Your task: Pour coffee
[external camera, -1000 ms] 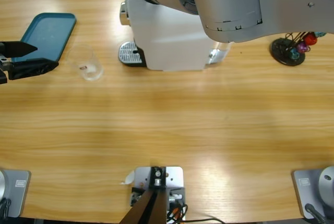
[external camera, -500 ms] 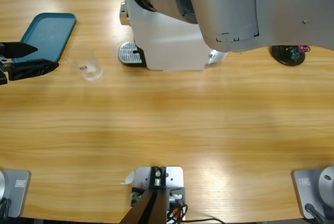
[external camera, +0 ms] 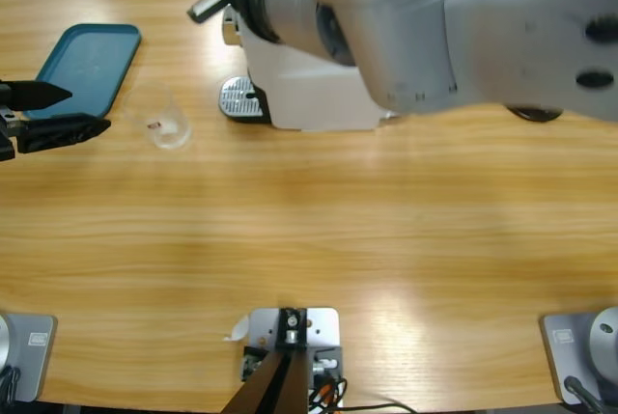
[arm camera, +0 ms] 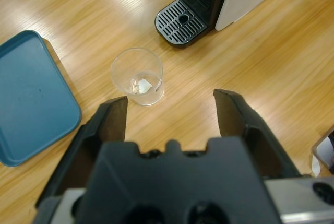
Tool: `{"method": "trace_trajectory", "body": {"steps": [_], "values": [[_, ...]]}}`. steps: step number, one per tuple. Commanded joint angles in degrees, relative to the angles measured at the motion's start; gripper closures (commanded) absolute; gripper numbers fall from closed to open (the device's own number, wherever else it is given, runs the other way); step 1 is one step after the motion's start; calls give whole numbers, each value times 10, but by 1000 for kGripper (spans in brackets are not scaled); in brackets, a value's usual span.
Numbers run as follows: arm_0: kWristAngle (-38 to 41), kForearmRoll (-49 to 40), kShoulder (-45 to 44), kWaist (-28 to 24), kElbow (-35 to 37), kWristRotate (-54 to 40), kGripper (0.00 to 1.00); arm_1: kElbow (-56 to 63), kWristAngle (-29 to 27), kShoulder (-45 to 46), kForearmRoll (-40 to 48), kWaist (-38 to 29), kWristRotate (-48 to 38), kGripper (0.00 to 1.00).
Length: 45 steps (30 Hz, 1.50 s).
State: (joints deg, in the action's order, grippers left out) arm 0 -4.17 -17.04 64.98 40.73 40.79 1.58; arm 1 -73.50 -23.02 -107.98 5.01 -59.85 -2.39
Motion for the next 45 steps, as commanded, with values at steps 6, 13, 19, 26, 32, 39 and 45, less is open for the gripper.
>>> {"method": "trace_trajectory", "body": {"steps": [6,13,19,26,32,39,45], "values": [[9,-14,8,6,-14,-3,303,49,60,37,-34,64,30,1000],[6,-13,6,6,-13,0,277,84,323,270,-92,76,49,1000],[1,-9,4,2,-9,9,9,82,291,362,-278,77,37,369],[1,-10,-2,-35,-1,12,94,175,217,421,-362,78,13,14],[3,-10,16,-36,-1,23,215,282,181,473,-359,78,-20,28],[-8,95,82,-41,-74,6,215,314,165,504,-339,78,-19,32],[-13,136,143,-41,-89,7,207,311,189,492,-339,78,-17,32]]}}
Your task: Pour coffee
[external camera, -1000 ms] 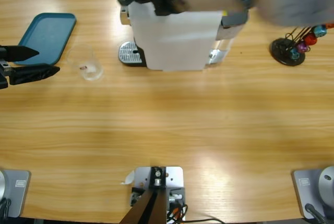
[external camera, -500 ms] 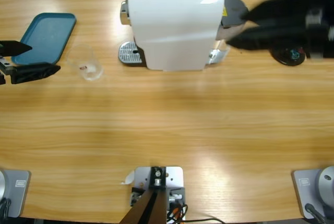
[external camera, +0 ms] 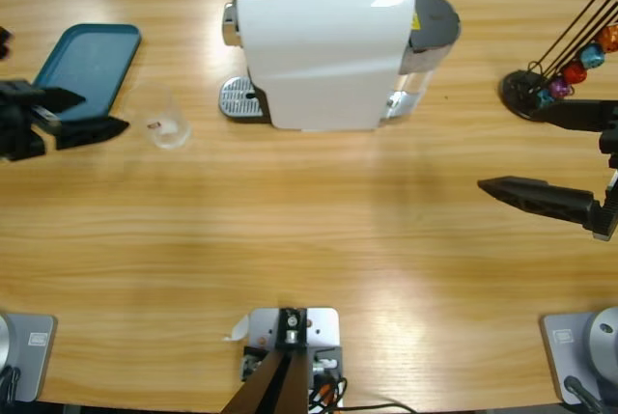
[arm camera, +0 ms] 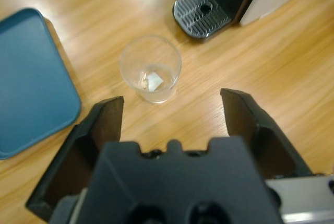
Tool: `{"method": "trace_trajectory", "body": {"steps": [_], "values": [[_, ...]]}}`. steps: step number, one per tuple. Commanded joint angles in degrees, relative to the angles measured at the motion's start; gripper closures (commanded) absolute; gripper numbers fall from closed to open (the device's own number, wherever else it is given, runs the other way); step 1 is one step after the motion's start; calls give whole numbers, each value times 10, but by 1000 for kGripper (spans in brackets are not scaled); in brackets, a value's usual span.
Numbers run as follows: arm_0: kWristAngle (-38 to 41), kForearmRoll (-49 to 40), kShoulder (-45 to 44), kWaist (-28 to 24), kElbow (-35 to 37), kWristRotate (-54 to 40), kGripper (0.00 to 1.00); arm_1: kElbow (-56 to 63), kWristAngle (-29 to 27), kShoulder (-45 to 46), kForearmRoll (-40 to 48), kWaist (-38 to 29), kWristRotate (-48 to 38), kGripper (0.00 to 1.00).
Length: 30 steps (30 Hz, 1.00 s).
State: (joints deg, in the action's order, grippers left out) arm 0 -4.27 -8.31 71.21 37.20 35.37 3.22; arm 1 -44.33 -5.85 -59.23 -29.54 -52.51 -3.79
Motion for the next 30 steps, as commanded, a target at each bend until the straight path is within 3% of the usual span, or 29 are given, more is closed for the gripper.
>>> {"method": "trace_trajectory", "body": {"steps": [1,9,18,23,30], "values": [[-14,59,88,-6,-35,-9,207,19,20,3,6,5,-2,32],[-25,120,174,-14,-35,-4,161,19,27,2,6,5,0,32],[-32,161,205,-32,-40,-4,151,18,33,-1,6,7,2,32],[-6,220,229,-32,-43,-4,11,18,36,-2,6,7,3,32],[-2,250,258,-32,-44,-3,5,18,41,-4,7,9,3,32]]}}
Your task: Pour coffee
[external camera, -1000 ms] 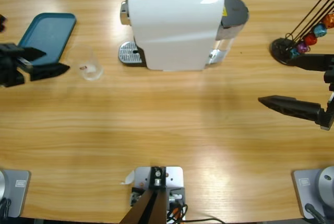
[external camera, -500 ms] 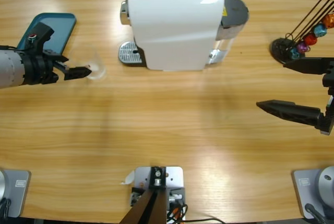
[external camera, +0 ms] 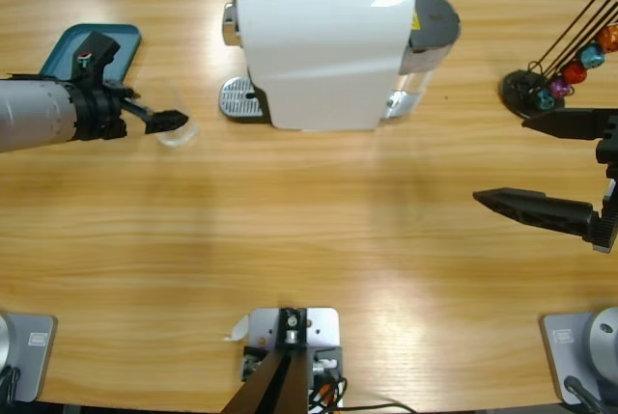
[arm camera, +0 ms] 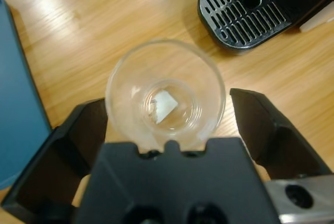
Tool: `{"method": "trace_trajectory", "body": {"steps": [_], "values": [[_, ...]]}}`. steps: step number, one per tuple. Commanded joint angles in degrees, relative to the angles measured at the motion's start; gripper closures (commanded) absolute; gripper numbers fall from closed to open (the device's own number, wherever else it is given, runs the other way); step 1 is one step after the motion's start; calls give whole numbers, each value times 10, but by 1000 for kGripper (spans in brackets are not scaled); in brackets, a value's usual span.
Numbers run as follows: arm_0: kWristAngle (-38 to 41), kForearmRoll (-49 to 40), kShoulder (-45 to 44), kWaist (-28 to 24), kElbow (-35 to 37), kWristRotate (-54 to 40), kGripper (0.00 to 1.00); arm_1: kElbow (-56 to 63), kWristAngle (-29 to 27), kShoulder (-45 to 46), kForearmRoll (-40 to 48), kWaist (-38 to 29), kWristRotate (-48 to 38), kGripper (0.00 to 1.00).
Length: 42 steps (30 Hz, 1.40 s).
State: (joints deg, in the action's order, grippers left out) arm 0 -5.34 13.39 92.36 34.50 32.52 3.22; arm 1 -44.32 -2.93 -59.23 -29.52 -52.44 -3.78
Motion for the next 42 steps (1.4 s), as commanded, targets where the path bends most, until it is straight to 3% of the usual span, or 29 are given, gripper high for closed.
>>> {"method": "trace_trajectory", "body": {"steps": [1,4,5,6,7,9,11,18,25,32,42], "values": [[9,36,49,-8,-16,-3,9,18,13,-4,7,9,4,32],[9,50,62,-14,-16,-4,29,18,14,-4,7,9,4,32],[9,55,65,-16,-17,-4,83,18,14,-4,7,10,4,32],[11,58,67,-17,-17,-6,195,18,14,-4,7,10,4,32],[13,60,68,-17,-17,-9,416,18,15,-4,7,10,5,32],[24,68,68,-19,-17,-13,752,18,17,-4,7,10,6,32],[50,78,73,-26,-18,-16,992,18,17,-4,7,12,6,32],[145,77,29,-39,-20,-107,1000,19,18,-3,8,13,6,32],[155,-48,-45,-37,76,-205,1000,20,18,-1,14,13,6,32],[198,-53,35,-39,131,-238,1000,21,18,10,13,13,6,32],[220,-43,94,-65,139,-264,1000,21,20,11,15,13,6,32]]}}
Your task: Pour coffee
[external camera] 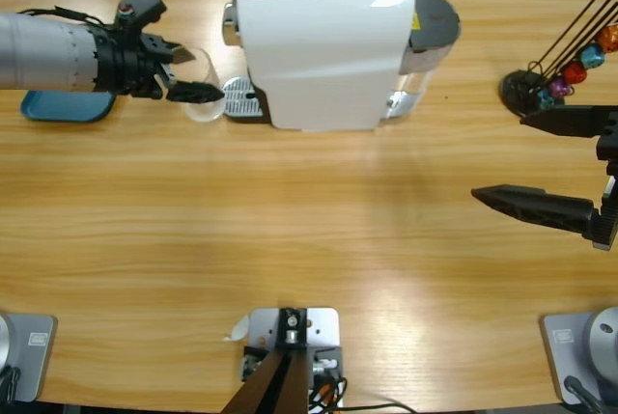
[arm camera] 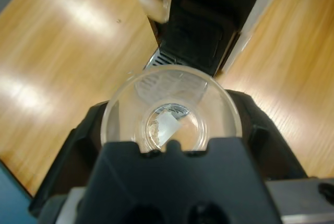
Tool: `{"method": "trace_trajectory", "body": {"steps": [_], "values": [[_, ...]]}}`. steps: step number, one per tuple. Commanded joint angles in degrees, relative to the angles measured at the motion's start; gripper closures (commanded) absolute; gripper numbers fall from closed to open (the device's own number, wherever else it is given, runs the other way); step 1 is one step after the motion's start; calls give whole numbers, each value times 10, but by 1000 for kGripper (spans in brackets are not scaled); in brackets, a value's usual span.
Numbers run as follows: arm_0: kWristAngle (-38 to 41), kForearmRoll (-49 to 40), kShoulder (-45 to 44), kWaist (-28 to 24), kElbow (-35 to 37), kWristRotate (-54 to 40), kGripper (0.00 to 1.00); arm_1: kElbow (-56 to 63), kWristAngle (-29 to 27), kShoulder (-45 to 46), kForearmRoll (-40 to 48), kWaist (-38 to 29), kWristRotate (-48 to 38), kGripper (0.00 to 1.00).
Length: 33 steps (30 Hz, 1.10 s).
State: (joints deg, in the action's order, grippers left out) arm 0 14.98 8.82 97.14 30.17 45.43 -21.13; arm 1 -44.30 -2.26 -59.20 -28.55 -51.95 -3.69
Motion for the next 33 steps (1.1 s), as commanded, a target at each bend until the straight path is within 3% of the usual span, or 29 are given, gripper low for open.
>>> {"method": "trace_trajectory", "body": {"steps": [1,30,32,33], "values": [[18,3,48,-23,12,-22,1000,21,13,10,6,8,5,32],[58,-7,138,-8,90,-32,1000,22,23,-3,7,21,7,59],[58,-13,137,-8,90,-30,722,21,23,-4,8,22,7,59],[58,-13,134,-9,89,-30,529,22,23,-4,8,22,7,59]]}}
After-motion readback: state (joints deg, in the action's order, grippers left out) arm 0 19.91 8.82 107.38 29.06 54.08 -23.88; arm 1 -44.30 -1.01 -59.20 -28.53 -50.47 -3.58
